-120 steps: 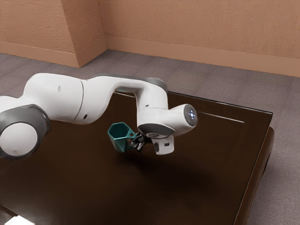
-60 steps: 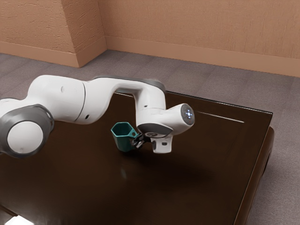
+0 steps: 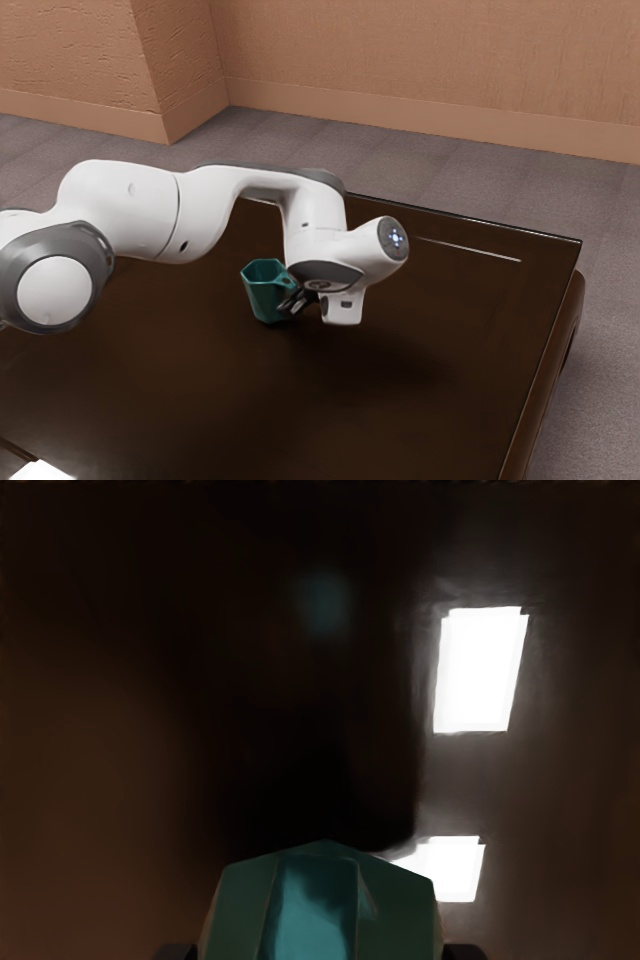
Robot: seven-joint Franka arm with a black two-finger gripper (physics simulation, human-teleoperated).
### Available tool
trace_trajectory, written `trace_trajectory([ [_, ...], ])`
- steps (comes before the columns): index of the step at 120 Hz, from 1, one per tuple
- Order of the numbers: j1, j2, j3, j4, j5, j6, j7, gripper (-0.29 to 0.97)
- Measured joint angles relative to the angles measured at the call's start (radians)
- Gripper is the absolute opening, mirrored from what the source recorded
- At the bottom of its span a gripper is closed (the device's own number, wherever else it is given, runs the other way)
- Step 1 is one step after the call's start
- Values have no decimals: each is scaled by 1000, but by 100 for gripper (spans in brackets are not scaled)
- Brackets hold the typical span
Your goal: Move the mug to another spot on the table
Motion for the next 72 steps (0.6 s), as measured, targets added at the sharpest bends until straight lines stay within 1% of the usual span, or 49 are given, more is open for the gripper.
trace_trajectory([
  [10,-45,-16,28,9,-47,-2,9,33],
  [16,-79,-27,36,33,-95,-3,13,36],
  [20,-97,-53,39,43,-144,-3,13,37],
  [24,-115,-100,38,49,-208,-2,11,39],
  [36,-126,-267,50,55,-490,20,-22,49],
  [41,-86,-350,67,50,-618,25,-55,52],
  [45,-47,-421,74,46,-704,26,-84,54],
  [52,27,-527,94,44,-824,7,-134,57],
  [56,64,-572,126,43,-871,-13,-161,58],
  [61,110,-610,180,43,-913,-40,-191,60],
  [66,166,-638,219,46,-943,-71,-220,61],
  [72,234,-660,242,52,-966,-101,-252,62],
])
